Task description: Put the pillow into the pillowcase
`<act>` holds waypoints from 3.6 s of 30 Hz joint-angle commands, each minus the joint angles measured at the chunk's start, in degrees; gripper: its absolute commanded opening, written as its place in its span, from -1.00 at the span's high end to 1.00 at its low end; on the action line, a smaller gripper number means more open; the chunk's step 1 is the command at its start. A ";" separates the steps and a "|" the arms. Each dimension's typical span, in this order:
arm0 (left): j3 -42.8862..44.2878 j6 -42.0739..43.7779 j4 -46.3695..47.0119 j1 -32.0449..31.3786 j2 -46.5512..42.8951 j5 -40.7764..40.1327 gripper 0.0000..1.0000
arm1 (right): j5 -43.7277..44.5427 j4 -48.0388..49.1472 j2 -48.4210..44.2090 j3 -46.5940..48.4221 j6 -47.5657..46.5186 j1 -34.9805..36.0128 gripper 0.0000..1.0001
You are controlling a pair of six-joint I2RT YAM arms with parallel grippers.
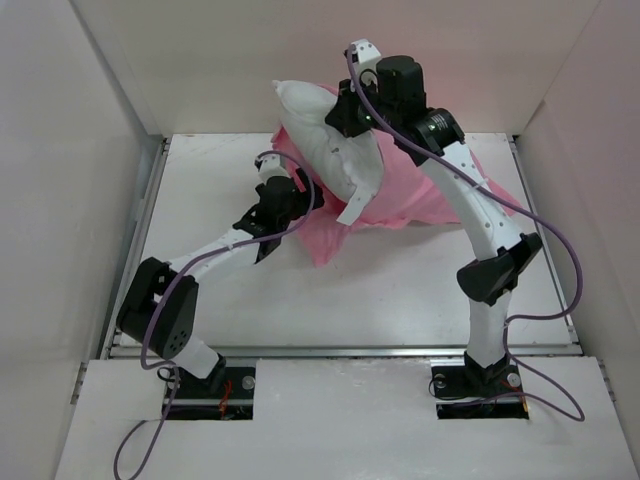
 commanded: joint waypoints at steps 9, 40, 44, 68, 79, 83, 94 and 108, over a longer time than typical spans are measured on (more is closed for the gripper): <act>-0.83 -4.15 14.52 -4.09 1.99 -8.82 -0.66 | -3.19 5.53 -3.01 -0.03 3.86 0.36 1.00; -0.74 -3.62 -14.53 16.30 -13.90 -13.31 1.00 | 7.62 7.04 -1.35 -28.86 -6.51 3.00 1.00; 0.94 -1.70 -16.03 17.70 -14.50 -10.68 1.00 | 7.55 8.60 -1.34 -29.91 -7.54 3.00 1.00; 18.00 5.52 -20.50 26.50 -22.73 -10.51 1.00 | 14.73 -4.74 18.32 -24.04 -8.46 7.66 1.00; 15.71 6.13 -20.42 25.45 -32.35 -4.01 1.00 | 23.98 -13.55 31.26 -9.18 -1.68 7.66 1.00; 11.05 3.33 -19.89 25.45 -31.22 1.17 1.00 | 15.55 -4.27 24.69 -10.83 -0.44 8.27 1.00; -0.82 -0.28 -19.27 25.45 -30.68 5.67 1.00 | -9.28 23.39 3.59 -19.18 1.78 8.27 -0.35; -2.14 -0.98 -20.23 25.45 -25.94 3.75 -0.50 | -6.54 5.81 -11.46 -38.44 -28.38 18.71 -0.68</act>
